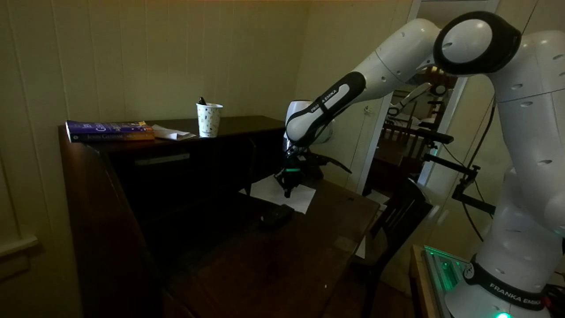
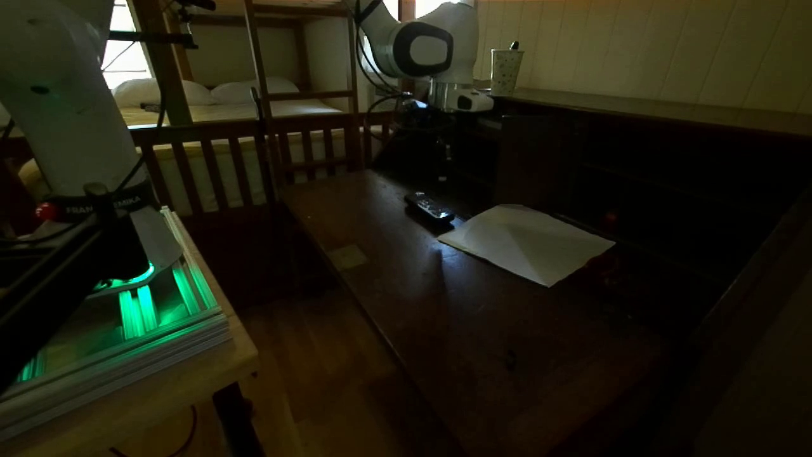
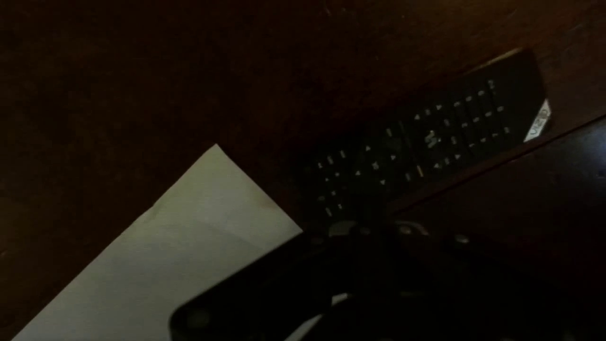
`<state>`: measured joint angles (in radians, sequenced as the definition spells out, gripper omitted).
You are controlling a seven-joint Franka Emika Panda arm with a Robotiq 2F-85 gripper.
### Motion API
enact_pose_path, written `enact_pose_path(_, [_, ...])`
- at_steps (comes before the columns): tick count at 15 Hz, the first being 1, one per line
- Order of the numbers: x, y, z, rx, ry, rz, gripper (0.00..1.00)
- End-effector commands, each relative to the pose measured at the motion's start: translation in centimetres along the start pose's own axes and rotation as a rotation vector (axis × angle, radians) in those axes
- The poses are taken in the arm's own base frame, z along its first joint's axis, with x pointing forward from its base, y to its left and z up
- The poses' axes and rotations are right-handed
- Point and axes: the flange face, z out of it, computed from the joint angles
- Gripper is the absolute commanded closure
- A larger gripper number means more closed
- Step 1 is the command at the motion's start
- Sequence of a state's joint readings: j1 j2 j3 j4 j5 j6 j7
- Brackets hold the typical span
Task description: Press a button on the remote control.
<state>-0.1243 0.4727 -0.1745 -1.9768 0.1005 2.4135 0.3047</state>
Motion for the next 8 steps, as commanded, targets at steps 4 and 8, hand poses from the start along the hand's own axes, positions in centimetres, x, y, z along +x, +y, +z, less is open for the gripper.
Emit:
enact_pose_path(4, [-7.1,3.6,-9.8,0.068,-0.084,0.114,0.49])
enact_pose_path(8, [-11.3,5.4,-16.4,0.114,-0.070,0.114,0.20])
